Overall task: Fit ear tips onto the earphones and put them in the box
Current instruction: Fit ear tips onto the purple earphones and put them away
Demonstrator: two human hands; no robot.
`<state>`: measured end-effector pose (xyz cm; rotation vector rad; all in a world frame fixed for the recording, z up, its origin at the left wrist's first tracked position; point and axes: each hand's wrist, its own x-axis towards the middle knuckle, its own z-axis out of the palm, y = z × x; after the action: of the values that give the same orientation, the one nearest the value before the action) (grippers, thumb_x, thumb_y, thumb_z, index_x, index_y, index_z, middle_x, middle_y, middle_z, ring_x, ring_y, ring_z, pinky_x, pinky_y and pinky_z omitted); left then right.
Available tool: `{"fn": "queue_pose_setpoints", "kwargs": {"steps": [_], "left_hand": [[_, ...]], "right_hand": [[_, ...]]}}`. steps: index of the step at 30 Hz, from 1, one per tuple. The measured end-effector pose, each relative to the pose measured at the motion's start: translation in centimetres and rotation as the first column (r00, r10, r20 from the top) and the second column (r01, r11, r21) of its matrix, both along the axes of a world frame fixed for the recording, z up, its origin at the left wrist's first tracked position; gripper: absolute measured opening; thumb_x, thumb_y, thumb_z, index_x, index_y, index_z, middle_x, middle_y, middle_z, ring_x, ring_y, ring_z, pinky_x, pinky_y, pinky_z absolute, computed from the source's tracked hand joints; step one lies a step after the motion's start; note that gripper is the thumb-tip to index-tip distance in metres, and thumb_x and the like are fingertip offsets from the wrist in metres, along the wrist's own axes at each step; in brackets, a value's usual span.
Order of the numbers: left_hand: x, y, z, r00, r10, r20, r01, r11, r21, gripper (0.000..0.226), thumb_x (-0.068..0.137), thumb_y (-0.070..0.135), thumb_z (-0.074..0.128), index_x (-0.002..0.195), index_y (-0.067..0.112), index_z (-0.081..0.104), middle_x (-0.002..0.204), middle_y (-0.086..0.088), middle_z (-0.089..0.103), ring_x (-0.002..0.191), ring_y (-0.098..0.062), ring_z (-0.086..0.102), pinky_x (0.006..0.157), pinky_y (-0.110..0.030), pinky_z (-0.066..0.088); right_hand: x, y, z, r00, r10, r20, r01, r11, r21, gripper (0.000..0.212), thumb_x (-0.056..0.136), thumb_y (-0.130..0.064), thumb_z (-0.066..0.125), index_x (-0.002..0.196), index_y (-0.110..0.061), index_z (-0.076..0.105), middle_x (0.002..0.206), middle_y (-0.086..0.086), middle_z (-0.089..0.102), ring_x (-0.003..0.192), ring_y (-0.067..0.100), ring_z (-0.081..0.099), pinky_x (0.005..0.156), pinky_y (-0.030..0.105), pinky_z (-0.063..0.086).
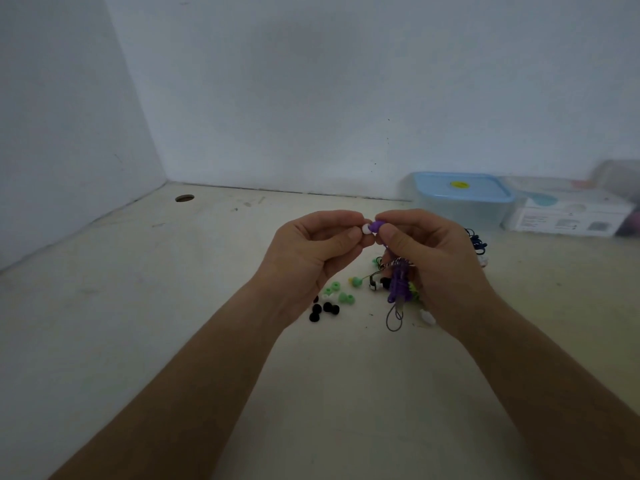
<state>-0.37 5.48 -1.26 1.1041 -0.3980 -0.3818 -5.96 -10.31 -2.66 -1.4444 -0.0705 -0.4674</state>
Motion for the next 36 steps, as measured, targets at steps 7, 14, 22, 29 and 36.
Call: {"fn": "queue_pose_setpoints", "kwargs": {"steps": [7, 14, 22, 29, 36], "left_hand": [[0.08, 0.0, -0.09, 1.0, 0.013, -0.011, -0.013, 1.0, 0.025, 0.023, 0.068, 0.004, 0.07, 0.092, 0.006, 0.072, 0.092, -0.014, 0.076, 0.083, -0.021, 0.075, 0.072, -0.021, 0.059], [0.11, -0.06, -0.26, 1.0, 0.002, -0.02, -0.001, 1.0, 0.027, 0.027, 0.064, 0.007, 0.072, 0.091, 0.006, 0.071, 0.089, -0.014, 0.076, 0.082, -0.02, 0.074, 0.072, -0.021, 0.059], [0.06, -0.2, -0.34, 0.999, 0.017, -0.027, -0.016, 0.999, 0.035, 0.027, 0.063, 0.006, 0.072, 0.09, 0.005, 0.071, 0.088, -0.014, 0.076, 0.08, -0.021, 0.075, 0.071, -0.021, 0.058], [0.05, -0.3, -0.57, 0.999, 0.038, -0.038, -0.036, 0.998, 0.047, 0.028, 0.064, 0.006, 0.073, 0.092, 0.005, 0.072, 0.088, -0.015, 0.076, 0.082, -0.022, 0.075, 0.072, -0.022, 0.059], [0.01, -0.33, -0.59, 0.997, 0.021, -0.079, -0.018, 0.999, 0.037, 0.017, 0.078, -0.004, 0.068, 0.093, 0.005, 0.071, 0.089, -0.015, 0.076, 0.081, -0.02, 0.075, 0.07, -0.02, 0.059]], "right_hand": [[0.08, -0.34, -0.23, 1.0, 0.013, -0.026, -0.014, 0.999, -0.048, 0.028, 0.074, -0.026, 0.071, 0.099, -0.014, 0.075, 0.083, 0.006, 0.072, 0.066, 0.017, 0.061, 0.059, 0.029, 0.054], [0.25, -0.45, -0.37, 1.0, 0.011, -0.02, -0.013, 0.997, -0.076, 0.024, 0.076, -0.024, 0.07, 0.097, -0.015, 0.075, 0.078, 0.002, 0.073, 0.063, 0.014, 0.06, 0.057, 0.028, 0.053], [0.13, -0.36, -0.41, 0.999, -0.03, -0.012, 0.028, 0.993, -0.119, 0.015, 0.084, -0.013, 0.071, 0.098, -0.012, 0.074, 0.08, 0.004, 0.073, 0.06, 0.011, 0.06, 0.057, 0.026, 0.054], [0.28, -0.41, -0.57, 0.994, -0.097, 0.053, 0.107, 0.965, -0.239, 0.01, 0.086, -0.009, 0.072, 0.096, -0.013, 0.073, 0.079, 0.001, 0.075, 0.06, 0.011, 0.064, 0.058, 0.024, 0.053], [0.38, -0.64, -0.63, 0.999, -0.042, -0.031, 0.038, 0.991, -0.131, 0.014, 0.088, -0.011, 0.069, 0.101, -0.012, 0.074, 0.085, 0.007, 0.075, 0.063, 0.012, 0.063, 0.059, 0.027, 0.054]]}}
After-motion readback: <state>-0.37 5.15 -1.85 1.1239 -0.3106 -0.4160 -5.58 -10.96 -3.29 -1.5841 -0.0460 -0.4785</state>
